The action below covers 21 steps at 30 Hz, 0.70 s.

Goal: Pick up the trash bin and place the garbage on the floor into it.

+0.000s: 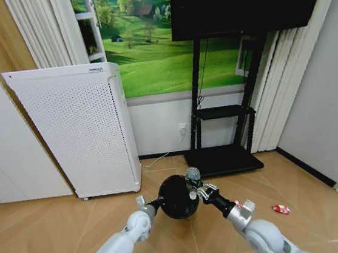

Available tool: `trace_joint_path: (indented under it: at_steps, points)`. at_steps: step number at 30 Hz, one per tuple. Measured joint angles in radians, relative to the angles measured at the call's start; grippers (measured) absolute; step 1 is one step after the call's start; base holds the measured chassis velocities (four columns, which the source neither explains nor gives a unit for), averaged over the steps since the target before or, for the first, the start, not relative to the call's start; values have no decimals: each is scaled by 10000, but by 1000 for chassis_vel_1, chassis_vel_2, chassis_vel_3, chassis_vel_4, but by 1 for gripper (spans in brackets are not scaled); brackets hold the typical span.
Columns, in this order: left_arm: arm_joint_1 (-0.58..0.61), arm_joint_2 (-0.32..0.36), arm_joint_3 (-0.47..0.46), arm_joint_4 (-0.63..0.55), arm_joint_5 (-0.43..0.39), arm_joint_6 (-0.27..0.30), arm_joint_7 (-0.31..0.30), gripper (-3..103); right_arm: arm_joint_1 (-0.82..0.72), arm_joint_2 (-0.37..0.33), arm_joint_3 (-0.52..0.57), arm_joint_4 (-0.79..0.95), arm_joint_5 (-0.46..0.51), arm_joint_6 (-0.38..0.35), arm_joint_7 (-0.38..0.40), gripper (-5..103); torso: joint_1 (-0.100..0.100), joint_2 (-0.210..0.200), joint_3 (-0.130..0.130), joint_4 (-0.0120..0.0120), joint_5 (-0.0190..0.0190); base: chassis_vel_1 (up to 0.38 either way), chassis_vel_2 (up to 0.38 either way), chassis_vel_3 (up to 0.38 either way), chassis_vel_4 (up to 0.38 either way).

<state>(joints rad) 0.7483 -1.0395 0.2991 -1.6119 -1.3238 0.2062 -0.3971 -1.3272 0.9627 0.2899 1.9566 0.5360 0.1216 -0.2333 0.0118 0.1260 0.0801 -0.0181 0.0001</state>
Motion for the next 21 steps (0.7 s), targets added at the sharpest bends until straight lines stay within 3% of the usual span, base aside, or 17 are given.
trace_joint_path:
  at_steps: [9,13,14,15,16,17,18,20,21]
  points:
    - [838,479,-602,-1069,-445,225,21,2,365,222,-685,-543,-552,387,-253,15,-1,0,0,3,-1,0,0,0,0]
    - [1183,497,-785,-1246,-567,233,-53,2,451,261,-905,-608,-681,443,-344,25,0,0,0,2,-2,0,0,0,0]
    - [1264,460,-839,-1300,-745,235,-170,2,457,261,-966,-603,-680,483,-366,35,0,0,0,2,-2,0,0,0,0]
    - [1264,460,-839,-1300,-745,235,-170,2,457,261,-966,-603,-680,483,-366,35,0,0,0,2,-2,0,0,0,0]
    - [1294,431,-865,-1342,-871,237,-275,2,457,261,-988,-594,-680,507,-370,35,0,0,0,1,-1,0,0,0,0]
    - [1362,326,-950,-1519,-1382,258,-757,2,457,262,-1025,-546,-682,563,-384,46,0,0,0,0,-2,0,0,0,0]
    - [1362,326,-950,-1519,-1382,258,-757,2,457,262,-1025,-546,-682,563,-384,46,0,0,0,0,-2,0,0,0,0]
    - [1519,103,-1173,-1973,-2403,261,-1944,2,421,244,-1037,-435,-741,725,-474,57,0,0,0,-1,-3,0,0,0,0]
    - [1538,82,-1213,-2062,-2551,254,-2191,2,417,232,-1038,-415,-775,766,-491,57,-1,0,-1,-1,-2,0,0,0,0]
